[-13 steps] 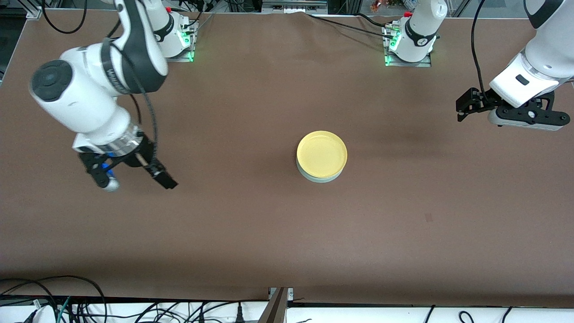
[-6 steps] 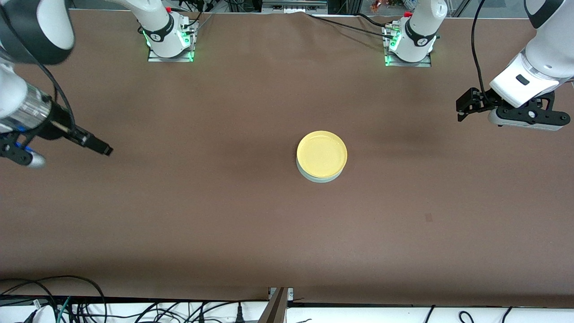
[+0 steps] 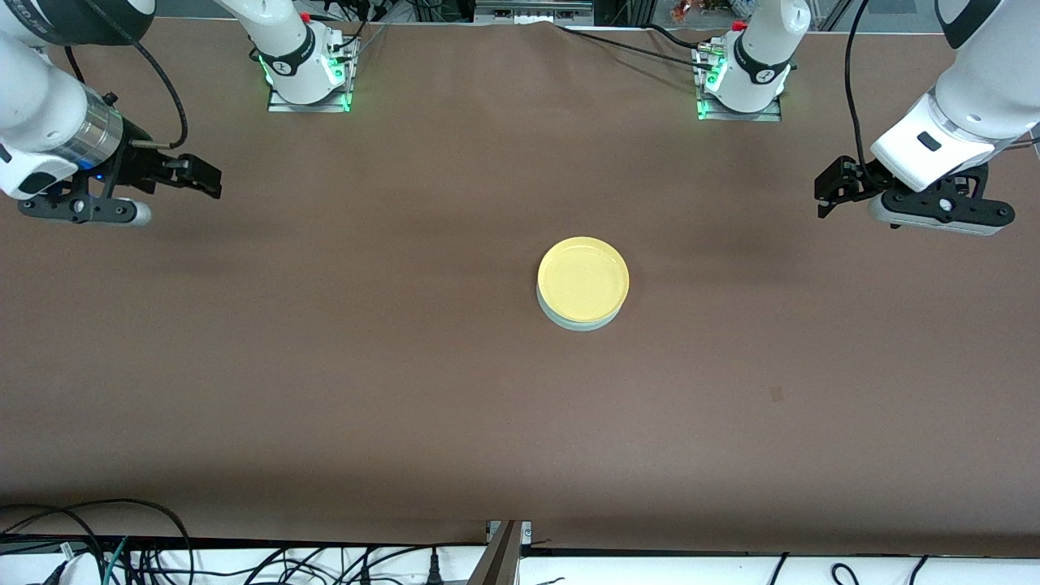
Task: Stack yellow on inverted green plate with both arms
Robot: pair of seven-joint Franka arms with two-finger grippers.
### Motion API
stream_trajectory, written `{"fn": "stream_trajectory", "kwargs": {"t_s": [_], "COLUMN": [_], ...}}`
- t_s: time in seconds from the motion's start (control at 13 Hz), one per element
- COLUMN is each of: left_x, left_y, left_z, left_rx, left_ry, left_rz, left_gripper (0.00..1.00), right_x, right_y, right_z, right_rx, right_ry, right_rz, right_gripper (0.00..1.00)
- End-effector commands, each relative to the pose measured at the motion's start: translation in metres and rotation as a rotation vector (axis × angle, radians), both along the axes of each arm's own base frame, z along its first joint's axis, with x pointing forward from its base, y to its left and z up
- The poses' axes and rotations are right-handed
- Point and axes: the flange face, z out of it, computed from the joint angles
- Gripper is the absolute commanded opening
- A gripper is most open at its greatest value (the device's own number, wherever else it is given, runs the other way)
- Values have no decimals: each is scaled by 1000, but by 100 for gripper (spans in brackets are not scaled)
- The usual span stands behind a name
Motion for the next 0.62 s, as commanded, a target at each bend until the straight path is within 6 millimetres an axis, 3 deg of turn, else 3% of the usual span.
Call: {"fn": "stream_trajectory", "kwargs": {"t_s": [0.0, 0.15, 0.54], "left_x": [3, 3, 3], "left_y": [-2, -2, -2], "left_z": [7, 7, 7], "left_rx": [-9, -9, -8], "left_ry": [6, 6, 7], "left_rz": [-5, -5, -5], "left_gripper": [100, 100, 100], "right_x": [-15, -24, -23], "right_y": [-6, -7, -14], "right_z": [26, 39, 51], "right_rx": [-16, -7, -3], "right_ry": [0, -1, -25], "right_rz": [38, 76, 72], "right_gripper": [100, 100, 100]}}
